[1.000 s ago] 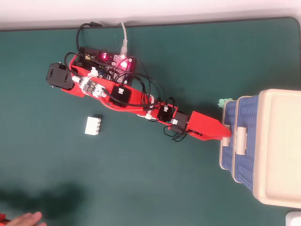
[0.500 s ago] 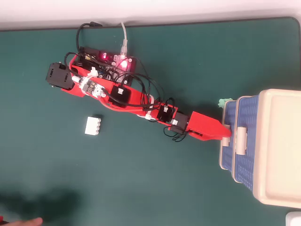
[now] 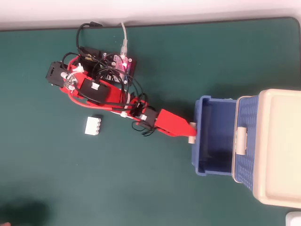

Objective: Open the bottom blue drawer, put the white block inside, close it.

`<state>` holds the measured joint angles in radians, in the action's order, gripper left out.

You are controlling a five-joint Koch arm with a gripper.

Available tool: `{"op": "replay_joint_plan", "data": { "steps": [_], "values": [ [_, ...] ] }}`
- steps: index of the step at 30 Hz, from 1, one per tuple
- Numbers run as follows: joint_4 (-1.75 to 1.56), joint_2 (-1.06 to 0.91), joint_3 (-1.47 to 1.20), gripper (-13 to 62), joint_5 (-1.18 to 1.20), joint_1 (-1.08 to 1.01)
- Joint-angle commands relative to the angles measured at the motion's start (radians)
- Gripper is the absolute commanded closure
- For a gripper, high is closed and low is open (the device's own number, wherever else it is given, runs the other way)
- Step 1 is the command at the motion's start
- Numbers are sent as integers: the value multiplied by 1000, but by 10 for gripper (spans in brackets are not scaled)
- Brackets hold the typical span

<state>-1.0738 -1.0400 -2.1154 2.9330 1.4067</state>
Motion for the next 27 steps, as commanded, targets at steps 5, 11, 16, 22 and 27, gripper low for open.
{"op": "replay_joint_plan", "data": {
  "steps": [5,11,16,22,27],
  "values": [
    [-138,-117,-202,572,66,5],
    [-137,-207,-236,152,54,5],
    [72,-402,-287,152,49,-69],
    [968,-890,-299,154,46,-164],
    [1763,-1183,-63,154,-74,-219]
  ]
}}
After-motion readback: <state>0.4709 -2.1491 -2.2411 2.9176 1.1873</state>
